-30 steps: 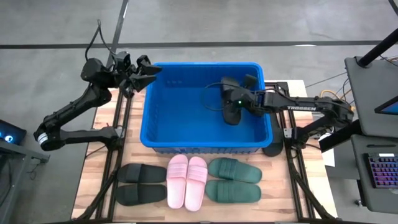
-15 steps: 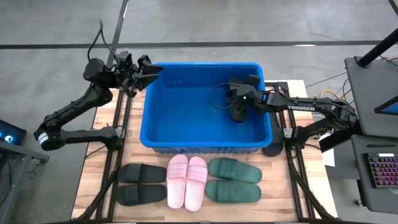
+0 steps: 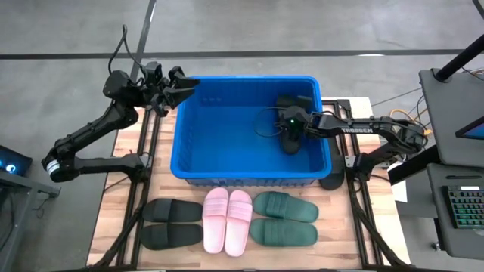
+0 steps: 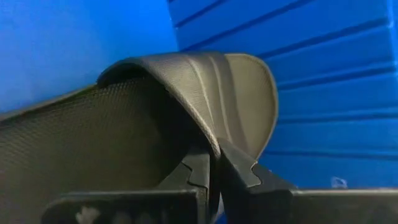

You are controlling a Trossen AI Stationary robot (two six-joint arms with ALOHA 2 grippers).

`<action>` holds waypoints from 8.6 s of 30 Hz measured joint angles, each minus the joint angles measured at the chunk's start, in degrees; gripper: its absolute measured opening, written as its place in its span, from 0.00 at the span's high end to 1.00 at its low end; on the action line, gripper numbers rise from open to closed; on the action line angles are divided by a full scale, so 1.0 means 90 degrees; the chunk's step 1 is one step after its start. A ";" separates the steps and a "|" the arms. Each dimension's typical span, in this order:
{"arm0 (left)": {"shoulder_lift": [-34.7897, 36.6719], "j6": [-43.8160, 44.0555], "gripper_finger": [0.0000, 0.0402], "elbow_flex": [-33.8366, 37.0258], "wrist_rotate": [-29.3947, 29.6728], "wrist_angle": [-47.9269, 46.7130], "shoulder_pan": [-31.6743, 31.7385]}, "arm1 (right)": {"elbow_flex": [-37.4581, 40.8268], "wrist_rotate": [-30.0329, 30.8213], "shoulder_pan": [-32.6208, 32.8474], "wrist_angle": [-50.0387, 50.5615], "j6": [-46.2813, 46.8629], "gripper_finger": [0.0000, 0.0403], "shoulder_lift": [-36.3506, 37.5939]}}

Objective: Pick and place slides into bin
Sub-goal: Put the black slide into the blue bin

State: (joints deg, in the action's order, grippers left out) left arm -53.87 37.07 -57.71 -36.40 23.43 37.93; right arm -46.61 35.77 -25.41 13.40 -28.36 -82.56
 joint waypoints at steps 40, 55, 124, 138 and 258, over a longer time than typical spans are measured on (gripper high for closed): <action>-0.0108 -0.0002 0.46 0.0000 0.0126 0.0004 0.0000 | 0.0257 -0.0223 -0.0548 0.0269 -0.0533 0.98 0.0019; -0.0280 -0.0002 0.46 0.0000 0.0129 0.0006 0.0000 | 0.0449 -0.0286 -0.0623 -0.0574 -0.0785 0.98 -0.0134; -0.0383 -0.0033 0.46 -0.0005 0.0080 0.0007 -0.0002 | -0.1530 -0.1778 -0.0675 0.3056 0.0275 0.59 -0.0415; -0.0386 -0.0097 0.46 -0.0005 0.0039 0.0004 -0.0002 | -0.3110 -0.3088 -0.0604 0.3405 0.2084 0.64 -0.0204; -0.1083 -0.0167 0.46 0.0002 -0.0133 -0.0046 -0.0006 | -0.5196 0.0553 0.6904 0.8515 1.0310 0.87 0.3020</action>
State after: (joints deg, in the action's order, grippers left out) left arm -63.61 35.57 -57.69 -37.61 23.01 37.88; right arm -93.37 40.75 36.73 90.04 64.43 -55.38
